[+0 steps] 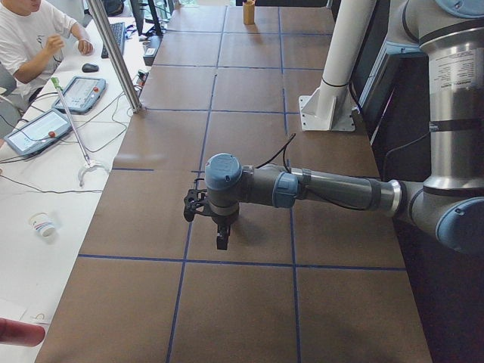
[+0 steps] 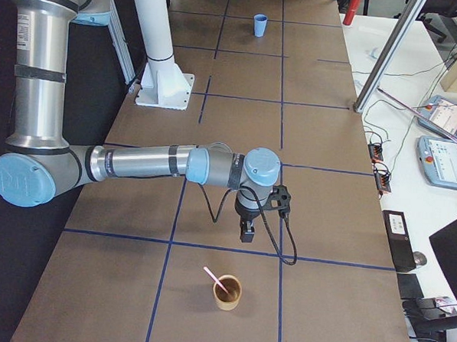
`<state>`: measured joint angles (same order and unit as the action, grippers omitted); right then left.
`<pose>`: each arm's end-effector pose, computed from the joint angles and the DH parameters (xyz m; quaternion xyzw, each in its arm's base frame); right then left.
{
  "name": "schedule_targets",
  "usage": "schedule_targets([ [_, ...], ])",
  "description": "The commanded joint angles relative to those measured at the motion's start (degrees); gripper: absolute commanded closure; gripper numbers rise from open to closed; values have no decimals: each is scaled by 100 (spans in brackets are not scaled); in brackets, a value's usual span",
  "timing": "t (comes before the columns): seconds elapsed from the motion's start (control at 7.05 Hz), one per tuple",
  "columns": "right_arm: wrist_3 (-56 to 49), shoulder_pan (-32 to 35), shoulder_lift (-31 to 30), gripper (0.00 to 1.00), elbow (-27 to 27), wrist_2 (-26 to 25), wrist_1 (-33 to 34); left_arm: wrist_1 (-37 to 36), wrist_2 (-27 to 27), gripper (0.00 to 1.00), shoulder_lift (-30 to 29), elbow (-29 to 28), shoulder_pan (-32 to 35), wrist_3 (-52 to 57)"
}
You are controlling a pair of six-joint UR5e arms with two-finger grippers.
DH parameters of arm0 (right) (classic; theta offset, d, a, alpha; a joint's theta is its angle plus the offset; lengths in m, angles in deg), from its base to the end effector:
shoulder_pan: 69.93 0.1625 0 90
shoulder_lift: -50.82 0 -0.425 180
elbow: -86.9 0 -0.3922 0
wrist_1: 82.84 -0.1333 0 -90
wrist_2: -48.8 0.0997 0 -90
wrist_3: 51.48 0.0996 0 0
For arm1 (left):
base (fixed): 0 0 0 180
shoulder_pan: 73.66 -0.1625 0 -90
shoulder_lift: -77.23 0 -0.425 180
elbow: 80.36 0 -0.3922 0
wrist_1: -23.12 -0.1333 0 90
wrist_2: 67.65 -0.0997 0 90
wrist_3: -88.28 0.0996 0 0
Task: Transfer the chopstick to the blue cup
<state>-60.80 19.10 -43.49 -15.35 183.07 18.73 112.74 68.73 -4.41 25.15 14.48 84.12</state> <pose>0.0561 -0.4525 0.6096 -0.0018 -0.3777 -0.0711 0.9232 -0.0471 -0.4362 0.5906 0.0336 0.3954 0.0048 0.9179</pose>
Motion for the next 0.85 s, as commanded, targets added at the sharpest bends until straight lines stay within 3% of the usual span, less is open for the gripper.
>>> schedule_targets([
  [0.0, 0, 0, 0, 0, 21, 2, -6, 64, 64, 0, 8, -73, -7, 2],
  [0.43, -8, 0, 17, 0, 21, 46, -6, 100, 73, 0, -1, -13, -25, 11],
  [0.71, -8, -9, 9, 0, 73, 186, -285, 83, 273, 0, -71, -13, -558, -354],
])
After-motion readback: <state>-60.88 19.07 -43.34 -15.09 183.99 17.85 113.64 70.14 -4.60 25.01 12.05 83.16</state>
